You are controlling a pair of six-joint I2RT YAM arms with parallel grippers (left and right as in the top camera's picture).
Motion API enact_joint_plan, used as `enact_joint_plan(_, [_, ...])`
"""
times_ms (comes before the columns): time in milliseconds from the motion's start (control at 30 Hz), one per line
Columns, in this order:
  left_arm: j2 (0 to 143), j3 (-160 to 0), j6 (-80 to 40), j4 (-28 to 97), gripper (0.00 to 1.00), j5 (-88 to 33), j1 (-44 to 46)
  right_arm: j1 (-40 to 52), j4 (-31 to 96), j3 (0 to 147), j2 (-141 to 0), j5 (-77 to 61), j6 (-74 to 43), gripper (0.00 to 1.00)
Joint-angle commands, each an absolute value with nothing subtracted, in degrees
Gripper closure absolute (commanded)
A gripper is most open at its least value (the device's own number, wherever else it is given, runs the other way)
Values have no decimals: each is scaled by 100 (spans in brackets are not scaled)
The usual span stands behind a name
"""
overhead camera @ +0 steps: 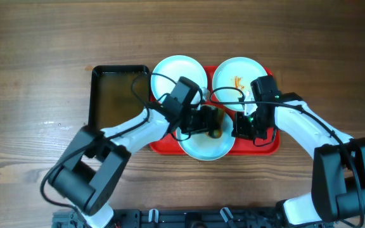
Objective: Clean dirty plates on tray and stack at the side
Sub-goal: 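Scrub the front plate with the sponge held in the left gripper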
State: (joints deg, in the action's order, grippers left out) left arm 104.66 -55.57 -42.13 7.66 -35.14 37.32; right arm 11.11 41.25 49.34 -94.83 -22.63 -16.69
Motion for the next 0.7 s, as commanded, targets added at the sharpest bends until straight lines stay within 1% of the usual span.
enact_joint_plan(0, [10707, -5627, -4397, 980, 96, -2995, 3739, 1140, 4139, 5013, -9544, -2209, -1710, 96])
enact_joint_plan(133, [10702, -5627, -4219, 1918, 96, -1732, 3470, 1140, 4139, 5013, -9544, -2209, -1673, 96])
enact_joint_plan(200, [10680, -5627, -4001, 2119, 96, -1726, 3321, 1140, 4141, 5013, -9544, -2206, -1669, 96])
enact_joint_plan(233, [10580, -5627, -3671, 2268, 96, -1728, 3194, 1140, 4141, 5013, -9544, -2209, -1669, 96])
enact_joint_plan(400, [9349, -5627, -2324, 2663, 96, -1855, 3083, 1140, 4150, 5013, -9544, -2209, -1669, 94])
enact_joint_plan(467, [8755, -5627, -2178, 2943, 96, -1160, 2989, 1140, 4150, 5013, -9544, -2209, -1669, 94])
enact_joint_plan(567, [8315, -5627, -2178, 3249, 96, -134, 2711, 1140, 4150, 5013, -9544, -2209, -1671, 94])
enact_joint_plan(667, [8329, -5625, -2075, 3428, 96, 320, 2215, 1140, 4150, 5013, -9544, -2209, -1673, 94])
